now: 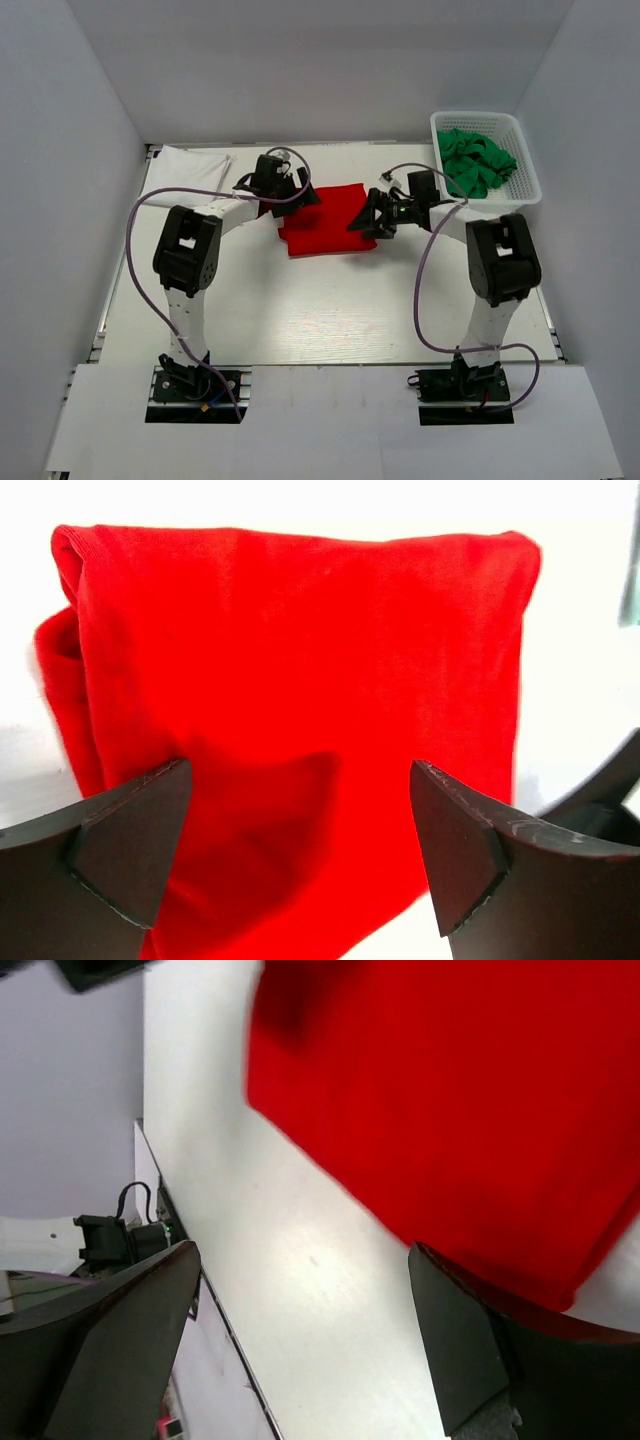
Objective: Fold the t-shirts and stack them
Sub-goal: Fold the long partially folded tshirt into a neat square
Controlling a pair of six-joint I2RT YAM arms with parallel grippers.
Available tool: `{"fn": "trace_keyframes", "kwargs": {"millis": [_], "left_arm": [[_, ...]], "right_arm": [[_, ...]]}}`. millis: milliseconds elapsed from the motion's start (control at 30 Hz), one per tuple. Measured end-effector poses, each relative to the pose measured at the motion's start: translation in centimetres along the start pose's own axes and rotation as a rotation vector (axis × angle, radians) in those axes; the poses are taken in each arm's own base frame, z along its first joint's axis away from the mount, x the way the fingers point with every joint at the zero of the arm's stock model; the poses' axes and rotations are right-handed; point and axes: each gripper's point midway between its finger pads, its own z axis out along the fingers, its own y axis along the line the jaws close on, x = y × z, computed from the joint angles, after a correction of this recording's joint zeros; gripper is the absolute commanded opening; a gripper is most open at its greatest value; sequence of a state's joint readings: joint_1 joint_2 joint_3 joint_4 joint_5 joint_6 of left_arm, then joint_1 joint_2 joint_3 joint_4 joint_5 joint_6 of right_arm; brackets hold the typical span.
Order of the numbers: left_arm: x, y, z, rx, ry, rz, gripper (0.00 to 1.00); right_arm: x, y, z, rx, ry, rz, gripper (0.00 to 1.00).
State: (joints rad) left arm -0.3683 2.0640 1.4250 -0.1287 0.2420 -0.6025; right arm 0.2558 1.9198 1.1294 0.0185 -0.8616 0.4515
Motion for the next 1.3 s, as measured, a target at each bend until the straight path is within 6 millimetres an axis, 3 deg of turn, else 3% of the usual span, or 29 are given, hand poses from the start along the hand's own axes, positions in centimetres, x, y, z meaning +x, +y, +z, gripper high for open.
{"fn": "trace_keyframes", "kwargs": {"millis": [200, 333, 533, 733, 833, 1033, 1133, 1233, 1300], "left_arm": [[-2.5, -1.8, -3.9, -0.007, -0.08, 0.023, 1.0], [-3.6, -1.9, -5.4, -0.068, -0.094, 0.022, 1.0], [-0.9, 0.7, -5.5, -0.19, 0.004, -0.009, 0.95], [2.6, 4.3, -3.3, -0.303, 0.115, -0.033, 0.83], [3.3, 4.9, -2.1, -0.322, 0.146, -0.033, 0.79], [3.4, 4.3, -1.1, -0.315, 0.149, -0.016, 0.55], [3.7, 4.0, -0.6, -0.294, 0.155, -0.014, 0.37], [4.0, 3.6, -0.1, -0.277, 0.162, -0.009, 0.02], [3.9, 3.2, 0.2, -0.263, 0.16, -0.001, 0.0]], "right_arm": [[-2.6, 6.5, -3.8, -0.038, -0.114, -0.17, 0.9], [-3.1, 8.8, -5.2, -0.05, -0.154, -0.223, 0.9], [-2.3, 8.3, -5.9, 0.01, -0.156, -0.186, 0.9], [-1.7, 7.7, -6.1, 0.047, -0.143, -0.15, 0.9], [-1.6, 7.6, -6.1, 0.057, -0.143, -0.144, 0.9], [-1.7, 8.0, -6.6, 0.073, -0.159, -0.152, 0.9], [-1.8, 8.2, -6.8, 0.071, -0.165, -0.156, 0.9], [-1.8, 8.2, -6.8, 0.074, -0.166, -0.151, 0.9], [-1.9, 8.1, -6.8, 0.079, -0.17, -0.149, 0.9]]}}
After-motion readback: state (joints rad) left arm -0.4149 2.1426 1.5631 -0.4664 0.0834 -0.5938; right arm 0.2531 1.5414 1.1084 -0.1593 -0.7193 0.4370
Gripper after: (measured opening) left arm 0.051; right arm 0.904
